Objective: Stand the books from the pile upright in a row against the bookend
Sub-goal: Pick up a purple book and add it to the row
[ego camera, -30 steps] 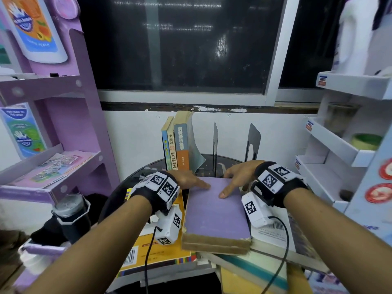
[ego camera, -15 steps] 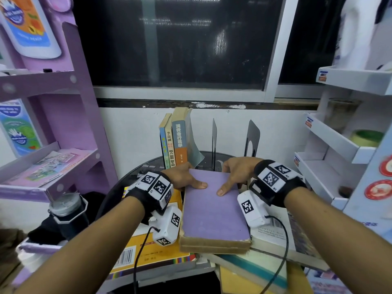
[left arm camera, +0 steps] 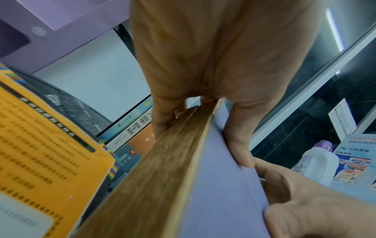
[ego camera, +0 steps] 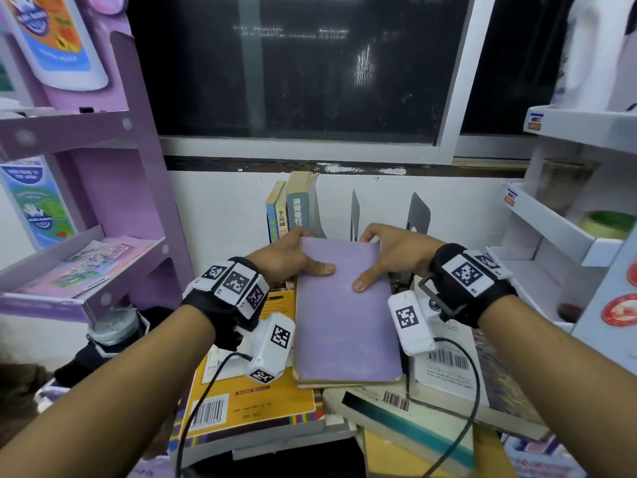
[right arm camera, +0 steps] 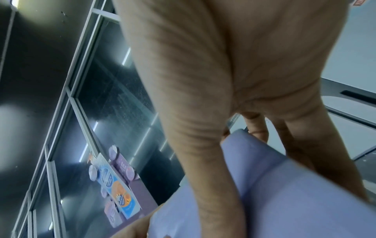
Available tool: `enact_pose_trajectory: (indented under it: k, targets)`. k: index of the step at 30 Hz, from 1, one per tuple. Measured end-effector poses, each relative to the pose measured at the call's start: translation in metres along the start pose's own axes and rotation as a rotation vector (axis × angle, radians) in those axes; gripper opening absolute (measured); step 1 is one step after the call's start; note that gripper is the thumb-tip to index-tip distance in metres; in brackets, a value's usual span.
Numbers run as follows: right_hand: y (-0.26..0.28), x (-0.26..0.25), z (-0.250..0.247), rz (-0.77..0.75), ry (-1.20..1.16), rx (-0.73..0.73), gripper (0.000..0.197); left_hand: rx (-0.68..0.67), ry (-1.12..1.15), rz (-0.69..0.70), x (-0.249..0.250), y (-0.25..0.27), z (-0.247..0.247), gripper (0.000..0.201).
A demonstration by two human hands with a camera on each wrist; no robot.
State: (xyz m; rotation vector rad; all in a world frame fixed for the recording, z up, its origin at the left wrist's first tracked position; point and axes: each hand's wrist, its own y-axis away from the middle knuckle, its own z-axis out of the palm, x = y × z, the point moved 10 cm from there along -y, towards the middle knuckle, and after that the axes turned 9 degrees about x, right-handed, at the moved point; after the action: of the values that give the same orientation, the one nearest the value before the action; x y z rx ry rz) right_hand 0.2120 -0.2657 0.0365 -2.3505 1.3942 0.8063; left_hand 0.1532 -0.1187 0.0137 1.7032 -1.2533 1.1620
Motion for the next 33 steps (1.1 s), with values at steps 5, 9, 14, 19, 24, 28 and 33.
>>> enact_pose_trajectory:
  k: [5,9,14,19,24,28,33]
  targets:
    - [-0.002,-0.011,-0.025,-0.061,-0.071,0.175,0.087,0.152,0.125,0.166,0.028,-0.001,-0.019,0.057]
    - [-0.001,-0.016,-0.033,-0.125,-0.178,0.248,0.087,0.210,0.253,0.235,0.036,0.004,-0.025,0.065]
    - [0.003,-0.012,-0.029,-0.160,-0.332,0.259,0.074,0.171,0.497,0.149,0.017,0.006,-0.020,0.075]
    - [0.005,-0.013,-0.024,-0.193,-0.446,0.181,0.062,0.104,0.609,0.129,0.014,0.010,-0.011,0.063]
    - [0.006,-0.015,-0.018,-0.181,-0.558,0.067,0.051,0.133,0.588,0.141,0.013,0.015,-0.010,0.045]
    - [0.008,-0.019,-0.017,-0.219,-0.526,0.022,0.056,0.192,0.588,0.190,0.013,0.019,-0.010,0.046]
    - [0.018,-0.025,-0.019,-0.310,-0.459,-0.001,0.050,0.200,0.590,0.247,0.018,0.026,-0.006,0.053]
